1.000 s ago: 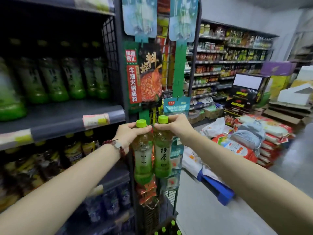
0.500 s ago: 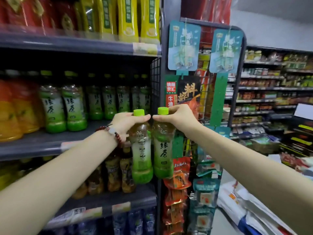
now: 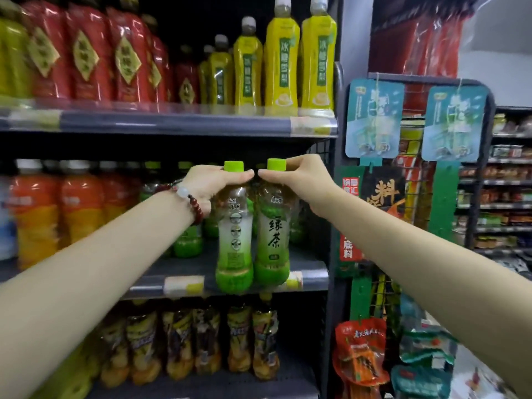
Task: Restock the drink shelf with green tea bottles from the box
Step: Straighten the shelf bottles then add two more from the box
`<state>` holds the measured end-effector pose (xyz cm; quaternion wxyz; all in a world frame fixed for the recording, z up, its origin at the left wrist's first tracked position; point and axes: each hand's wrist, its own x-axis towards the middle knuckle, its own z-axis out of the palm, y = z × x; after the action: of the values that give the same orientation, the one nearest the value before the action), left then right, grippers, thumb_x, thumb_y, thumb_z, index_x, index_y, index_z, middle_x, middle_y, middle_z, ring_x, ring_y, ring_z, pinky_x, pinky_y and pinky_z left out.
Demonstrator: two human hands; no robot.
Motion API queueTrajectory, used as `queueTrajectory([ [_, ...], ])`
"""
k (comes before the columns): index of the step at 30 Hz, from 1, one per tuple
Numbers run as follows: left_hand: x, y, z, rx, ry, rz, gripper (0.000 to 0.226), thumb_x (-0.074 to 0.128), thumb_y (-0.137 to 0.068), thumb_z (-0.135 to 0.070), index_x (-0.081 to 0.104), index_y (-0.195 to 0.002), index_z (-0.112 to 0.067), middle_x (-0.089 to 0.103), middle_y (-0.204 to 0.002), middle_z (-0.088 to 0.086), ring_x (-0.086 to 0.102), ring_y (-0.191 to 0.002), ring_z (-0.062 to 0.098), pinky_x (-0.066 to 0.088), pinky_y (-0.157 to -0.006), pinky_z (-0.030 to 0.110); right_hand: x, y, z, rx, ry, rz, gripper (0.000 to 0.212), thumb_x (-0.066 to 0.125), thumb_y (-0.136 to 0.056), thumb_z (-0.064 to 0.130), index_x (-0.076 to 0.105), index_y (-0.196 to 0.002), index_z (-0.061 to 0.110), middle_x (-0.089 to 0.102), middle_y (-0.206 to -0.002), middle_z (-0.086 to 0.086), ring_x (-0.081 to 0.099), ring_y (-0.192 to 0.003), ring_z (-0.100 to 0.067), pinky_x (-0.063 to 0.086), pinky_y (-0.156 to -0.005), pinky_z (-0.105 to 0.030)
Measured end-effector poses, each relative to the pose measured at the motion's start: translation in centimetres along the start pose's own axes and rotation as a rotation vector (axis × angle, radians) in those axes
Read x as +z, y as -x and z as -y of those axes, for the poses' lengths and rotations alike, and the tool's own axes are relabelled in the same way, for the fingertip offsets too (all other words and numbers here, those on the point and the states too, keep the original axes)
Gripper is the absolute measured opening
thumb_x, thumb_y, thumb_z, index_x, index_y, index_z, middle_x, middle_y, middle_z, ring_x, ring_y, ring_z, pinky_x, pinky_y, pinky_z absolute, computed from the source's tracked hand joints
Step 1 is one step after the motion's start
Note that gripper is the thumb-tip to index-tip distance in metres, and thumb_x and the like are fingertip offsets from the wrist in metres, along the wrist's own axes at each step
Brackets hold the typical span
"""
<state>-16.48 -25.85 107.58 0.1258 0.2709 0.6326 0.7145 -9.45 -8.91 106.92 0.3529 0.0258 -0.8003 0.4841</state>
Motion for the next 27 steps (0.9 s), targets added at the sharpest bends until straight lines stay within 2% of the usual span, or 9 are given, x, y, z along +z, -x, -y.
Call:
queueTrajectory([
  [2, -0.6, -0.3, -0.5, 0.028, -0.024, -0.011, 0.032, 0.078, -0.069, -0.012, 0.067, -0.098, -0.002, 0.071, -0.093, 0.015, 0.07, -0.071, 0.023, 0.059, -0.056, 0.033, 0.5, -0.6, 0.3, -0.011, -0.011, 0.003, 0.035, 0.085, -0.067, 0.035, 0.076, -0.085, 0.006, 0.077, -0.083, -0.009, 0.074, -0.08, -0.023, 0.06, -0.081, -0.042],
  [4, -1.2, -0.6, -0.8, 0.065, -0.038, -0.029, 0.04, 0.079, -0.069, -0.012, 0.066, -0.106, 0.0, 0.071, -0.101, 0.016, 0.069, -0.086, 0.027, 0.059, -0.072, 0.036, 1.1, -0.9, 0.7, -0.031, -0.015, 0.003, 0.034, 0.084, -0.067, 0.036, 0.076, -0.084, 0.008, 0.077, -0.083, -0.008, 0.074, -0.08, -0.022, 0.06, -0.081, -0.043],
  [8, -2.4, -1.0, -1.1, 0.163, -0.062, -0.075, 0.034, 0.081, -0.066, -0.014, 0.07, -0.097, -0.007, 0.072, -0.101, 0.011, 0.068, -0.097, 0.024, 0.054, -0.088, 0.036, 2.2, -1.2, 1.2, -0.089, -0.039, -0.035, 0.031, 0.084, -0.066, 0.036, 0.076, -0.081, 0.01, 0.076, -0.082, -0.008, 0.074, -0.079, -0.022, 0.06, -0.079, -0.044],
  [10, -2.8, -1.1, -0.7, 0.218, -0.08, -0.091, 0.032, 0.081, -0.066, -0.015, 0.071, -0.096, -0.01, 0.073, -0.096, 0.008, 0.069, -0.092, 0.02, 0.055, -0.085, 0.033, 2.8, -1.1, 1.1, -0.125, -0.04, -0.069, 0.028, 0.083, -0.067, 0.037, 0.076, -0.08, 0.014, 0.076, -0.08, -0.005, 0.074, -0.078, -0.018, 0.061, -0.076, -0.039],
  [12, -3.1, -1.2, 0.0, 0.284, -0.074, -0.095, 0.023, 0.081, -0.067, -0.014, 0.073, -0.088, -0.012, 0.075, -0.084, 0.004, 0.071, -0.08, 0.016, 0.058, -0.073, 0.027, 3.5, -1.0, 0.8, -0.169, -0.043, -0.099, 0.021, 0.083, -0.069, 0.035, 0.076, -0.078, 0.018, 0.076, -0.078, -0.001, 0.074, -0.076, -0.014, 0.061, -0.074, -0.034],
  [15, -3.7, -1.6, 1.2, 0.353, -0.04, -0.097, 0.014, 0.08, -0.067, -0.009, 0.073, -0.079, -0.013, 0.074, -0.07, 0.0, 0.071, -0.067, 0.013, 0.056, -0.058, 0.021, 4.7, -0.9, -0.2, -0.192, -0.072, -0.144, 0.021, 0.083, -0.069, 0.031, 0.077, -0.083, 0.016, 0.077, -0.082, 0.0, 0.073, -0.083, -0.014, 0.06, -0.08, -0.036],
  [20, -4.5, -2.7, 3.1, 0.357, -0.05, -0.112, 0.015, 0.081, -0.066, -0.013, 0.075, -0.079, -0.015, 0.076, -0.081, 0.006, 0.073, -0.078, 0.018, 0.057, -0.067, 0.027, 5.9, -1.3, -1.6, -0.142, -0.046, -0.158, 0.022, 0.082, -0.07, 0.032, 0.077, -0.085, 0.017, 0.077, -0.083, 0.0, 0.073, -0.084, -0.014, 0.06, -0.081, -0.04],
  [24, -5.1, -4.6, 3.7, 0.341, -0.027, -0.127, 0.011, 0.083, -0.064, -0.023, 0.076, -0.073, -0.023, 0.076, -0.081, 0.0, 0.072, -0.082, 0.017, 0.056, -0.074, 0.03, 6.3, -2.9, -2.2, -0.022, -0.017, -0.15, 0.029, 0.082, -0.066, 0.043, 0.076, -0.084, 0.02, 0.077, -0.083, 0.003, 0.073, -0.083, -0.012, 0.059, -0.083, -0.039],
  [27, -5.3, -5.6, 5.3, 0.347, -0.044, -0.2, 0.016, 0.082, -0.065, -0.033, 0.071, -0.076, -0.034, 0.073, -0.078, -0.017, 0.068, -0.081, 0.0, 0.049, -0.07, 0.017, 7.2, -3.4, -3.2, 0.058, -0.003, -0.151, 0.039, 0.077, -0.07, 0.051, 0.074, -0.095, 0.022, 0.075, -0.089, 0.007, 0.07, -0.087, -0.011, 0.057, -0.087, -0.037],
])
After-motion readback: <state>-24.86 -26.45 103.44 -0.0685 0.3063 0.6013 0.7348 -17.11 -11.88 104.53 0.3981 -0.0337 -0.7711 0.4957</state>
